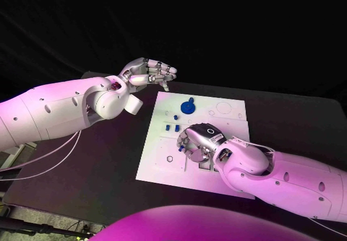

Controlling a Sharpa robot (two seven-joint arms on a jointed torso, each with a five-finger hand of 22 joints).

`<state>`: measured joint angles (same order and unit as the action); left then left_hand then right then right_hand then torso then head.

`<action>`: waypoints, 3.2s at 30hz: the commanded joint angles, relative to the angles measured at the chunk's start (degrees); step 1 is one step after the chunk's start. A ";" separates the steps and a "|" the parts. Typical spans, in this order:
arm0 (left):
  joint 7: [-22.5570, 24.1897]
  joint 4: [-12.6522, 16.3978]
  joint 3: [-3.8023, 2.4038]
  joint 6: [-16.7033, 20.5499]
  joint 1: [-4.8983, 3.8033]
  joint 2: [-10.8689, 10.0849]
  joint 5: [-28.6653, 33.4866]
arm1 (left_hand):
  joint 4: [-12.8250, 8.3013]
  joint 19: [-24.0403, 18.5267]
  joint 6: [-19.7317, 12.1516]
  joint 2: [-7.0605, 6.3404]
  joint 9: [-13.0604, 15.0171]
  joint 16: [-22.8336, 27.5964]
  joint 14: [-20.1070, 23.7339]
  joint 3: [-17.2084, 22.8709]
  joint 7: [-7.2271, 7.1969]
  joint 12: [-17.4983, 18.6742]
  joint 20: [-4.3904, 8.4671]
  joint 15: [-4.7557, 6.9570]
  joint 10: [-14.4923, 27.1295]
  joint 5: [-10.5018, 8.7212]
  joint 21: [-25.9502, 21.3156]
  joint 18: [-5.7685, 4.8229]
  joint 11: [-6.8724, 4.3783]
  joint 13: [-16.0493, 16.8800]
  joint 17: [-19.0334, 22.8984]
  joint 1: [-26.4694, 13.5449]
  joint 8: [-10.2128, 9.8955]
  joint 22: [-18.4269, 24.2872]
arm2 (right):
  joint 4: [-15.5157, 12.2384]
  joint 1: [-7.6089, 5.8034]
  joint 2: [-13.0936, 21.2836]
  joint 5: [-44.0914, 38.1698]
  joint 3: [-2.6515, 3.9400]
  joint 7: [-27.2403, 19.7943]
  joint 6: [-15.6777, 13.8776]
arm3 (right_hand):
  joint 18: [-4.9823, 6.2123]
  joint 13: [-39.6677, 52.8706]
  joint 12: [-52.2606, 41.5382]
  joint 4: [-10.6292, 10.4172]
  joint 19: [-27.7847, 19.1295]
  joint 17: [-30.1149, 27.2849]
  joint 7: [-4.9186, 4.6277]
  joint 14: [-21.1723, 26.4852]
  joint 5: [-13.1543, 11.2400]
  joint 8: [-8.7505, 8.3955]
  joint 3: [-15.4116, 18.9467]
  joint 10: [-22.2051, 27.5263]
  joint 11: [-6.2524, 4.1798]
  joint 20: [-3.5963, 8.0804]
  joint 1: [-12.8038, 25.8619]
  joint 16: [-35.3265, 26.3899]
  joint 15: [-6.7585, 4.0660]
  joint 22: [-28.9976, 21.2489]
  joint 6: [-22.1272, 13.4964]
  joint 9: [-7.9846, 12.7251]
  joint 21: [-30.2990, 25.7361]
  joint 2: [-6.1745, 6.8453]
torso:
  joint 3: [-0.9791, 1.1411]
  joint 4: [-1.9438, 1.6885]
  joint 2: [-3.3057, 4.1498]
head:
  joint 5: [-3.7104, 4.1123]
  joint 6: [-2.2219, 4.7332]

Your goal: Assemble the parts on the task board

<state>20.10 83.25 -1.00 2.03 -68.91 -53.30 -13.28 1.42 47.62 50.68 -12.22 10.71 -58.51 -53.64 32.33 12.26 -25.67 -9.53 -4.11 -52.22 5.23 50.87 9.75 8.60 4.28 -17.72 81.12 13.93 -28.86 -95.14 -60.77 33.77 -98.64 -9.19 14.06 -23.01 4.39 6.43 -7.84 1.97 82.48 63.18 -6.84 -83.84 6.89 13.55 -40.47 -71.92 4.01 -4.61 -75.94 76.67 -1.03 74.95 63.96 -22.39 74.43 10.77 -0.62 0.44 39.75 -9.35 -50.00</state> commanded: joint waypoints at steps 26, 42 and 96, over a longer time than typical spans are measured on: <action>-0.06 0.17 -0.05 -0.89 -0.06 -0.08 0.35 | 0.00 0.17 -0.42 -0.01 -0.08 0.32 0.11 -0.45 0.10 -0.39 -0.26 -0.40 0.57 0.07 -0.50 0.75 0.12 -0.06 0.06 -0.74 -0.13 0.18 | -1.81 0.05 1.81 -0.04 -0.23 -0.53 -3.13 | 0.27 -2.07 3.84 0.45 -2.37 -1.76 -2.80 -0.29 2.53 -5.04 4.83 9.91 2.30 -2.50 3.86 -0.77 2.41 5.88 -8.88 1.12 -5.98 4.29 | 0.01 0.02 -0.11 | 0.30 0.00; -0.01 0.00 -0.05 -1.01 -0.06 -0.30 0.34 | 0.00 0.17 -0.42 -0.01 -0.08 0.32 0.11 -0.45 0.10 -0.39 -0.26 -0.40 0.57 0.07 -0.50 0.75 0.12 -0.06 0.06 -0.74 -0.13 0.18 | -9.00 -5.89 14.76 8.99 1.07 -0.61 -1.29 | 0.21 -2.42 2.59 -0.40 -2.03 -1.76 -2.66 -0.33 2.00 -5.89 9.43 10.67 2.18 -2.47 3.25 -0.58 2.31 5.88 -9.13 1.65 -6.00 3.98 | -0.03 0.29 -0.18 | 1.84 0.30; 0.81 0.31 -0.05 -0.10 -0.06 -0.46 0.34 | -0.18 0.43 -0.33 0.32 -0.02 0.26 0.09 -0.44 0.07 -0.82 -0.24 -0.33 0.53 0.13 -0.68 0.80 0.07 0.02 0.03 -0.48 0.08 0.33 | 0.96 -6.36 11.94 7.68 0.53 -1.88 5.27 | -0.35 -2.10 1.06 -4.83 -0.12 -1.08 -1.28 -0.76 -2.99 -4.22 4.66 1.93 0.33 -1.13 -2.32 0.70 0.78 7.85 -1.44 2.72 -4.04 -0.62 | -0.06 0.49 -0.25 | 2.24 0.46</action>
<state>20.38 83.41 -0.99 2.17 -68.91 -53.81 -13.28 1.43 47.82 50.68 -12.00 10.72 -58.51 -53.64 32.01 12.26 -26.29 -9.73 -4.11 -52.02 5.23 50.53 9.74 8.81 4.28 -17.72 80.89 13.93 -28.62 -94.08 -67.24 45.79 -89.39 -8.60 11.65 -17.26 4.40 4.34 -6.95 -2.90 82.09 62.03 -8.18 -83.94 4.13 9.05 -35.47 -69.43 4.38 -5.83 -78.21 77.13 0.28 74.95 62.23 -19.44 70.21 10.88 -0.70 0.94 39.48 -7.14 -49.49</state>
